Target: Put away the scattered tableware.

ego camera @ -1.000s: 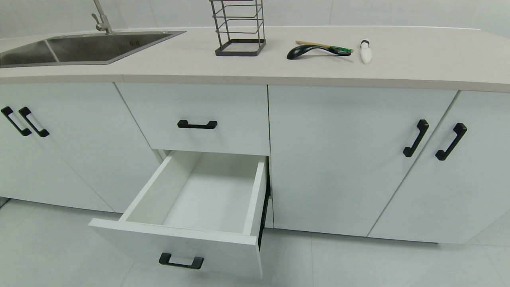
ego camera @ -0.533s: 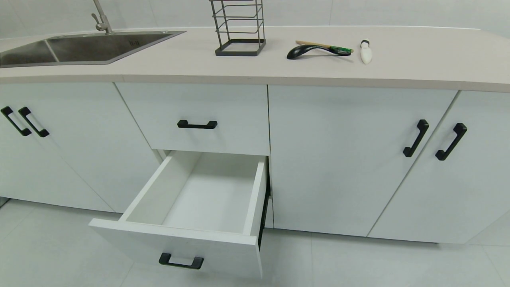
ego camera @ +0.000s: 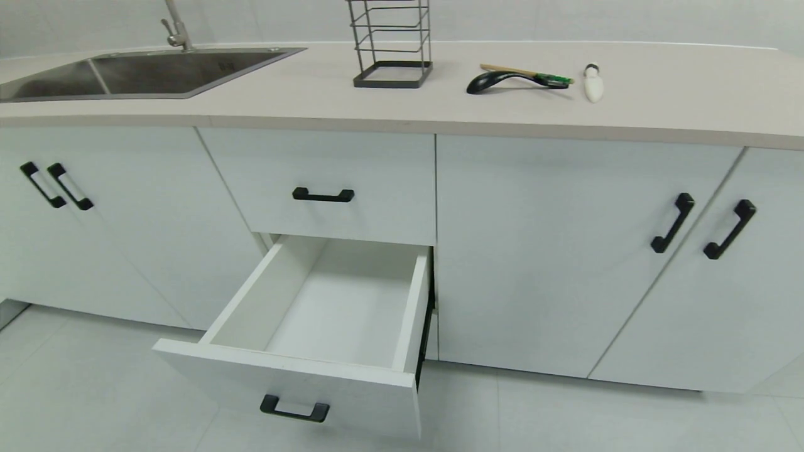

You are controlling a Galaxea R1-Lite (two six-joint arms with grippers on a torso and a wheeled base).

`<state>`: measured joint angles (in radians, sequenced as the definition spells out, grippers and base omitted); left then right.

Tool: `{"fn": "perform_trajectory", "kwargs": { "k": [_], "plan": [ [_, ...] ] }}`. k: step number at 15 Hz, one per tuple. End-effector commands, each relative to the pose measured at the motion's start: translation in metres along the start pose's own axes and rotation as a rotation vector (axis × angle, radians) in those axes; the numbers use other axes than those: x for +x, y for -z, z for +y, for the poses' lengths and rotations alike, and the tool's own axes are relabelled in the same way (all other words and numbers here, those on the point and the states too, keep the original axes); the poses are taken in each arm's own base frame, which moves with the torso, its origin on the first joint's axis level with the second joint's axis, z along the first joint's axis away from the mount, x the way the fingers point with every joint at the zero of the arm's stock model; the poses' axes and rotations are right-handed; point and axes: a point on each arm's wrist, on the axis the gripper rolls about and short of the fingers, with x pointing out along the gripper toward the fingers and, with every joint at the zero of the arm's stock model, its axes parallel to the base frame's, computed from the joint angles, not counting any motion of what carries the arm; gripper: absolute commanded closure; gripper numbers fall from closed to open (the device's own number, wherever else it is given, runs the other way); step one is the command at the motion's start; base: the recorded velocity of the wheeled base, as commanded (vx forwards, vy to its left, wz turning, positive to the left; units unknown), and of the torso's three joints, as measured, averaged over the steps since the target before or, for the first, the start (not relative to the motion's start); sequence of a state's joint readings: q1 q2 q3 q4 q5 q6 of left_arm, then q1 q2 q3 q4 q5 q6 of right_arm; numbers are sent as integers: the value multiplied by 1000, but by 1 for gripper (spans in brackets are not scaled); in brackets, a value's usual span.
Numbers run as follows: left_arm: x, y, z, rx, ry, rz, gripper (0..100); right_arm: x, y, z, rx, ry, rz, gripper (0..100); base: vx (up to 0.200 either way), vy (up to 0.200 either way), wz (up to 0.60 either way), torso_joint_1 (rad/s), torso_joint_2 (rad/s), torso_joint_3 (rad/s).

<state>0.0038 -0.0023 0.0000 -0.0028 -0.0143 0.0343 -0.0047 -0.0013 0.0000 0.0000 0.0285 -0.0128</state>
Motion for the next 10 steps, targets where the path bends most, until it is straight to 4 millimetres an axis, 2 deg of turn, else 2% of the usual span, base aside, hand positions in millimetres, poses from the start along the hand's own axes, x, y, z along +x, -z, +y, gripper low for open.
{"fn": "perform_trajectory", "kwargs": {
  "k": [1,8,10],
  "plan": [
    [0,0,0,-4,-1,2,0,0,0,0,-1,-1,1,100,0,0,0,0,0,0],
    [0,0,0,-51,-7,2,0,0,0,0,4,1,1,100,0,0,0,0,0,0],
    [1,0,0,-51,-6,13,0,0,0,0,5,2,1,100,200,0,0,5,0,2]
  ]
}}
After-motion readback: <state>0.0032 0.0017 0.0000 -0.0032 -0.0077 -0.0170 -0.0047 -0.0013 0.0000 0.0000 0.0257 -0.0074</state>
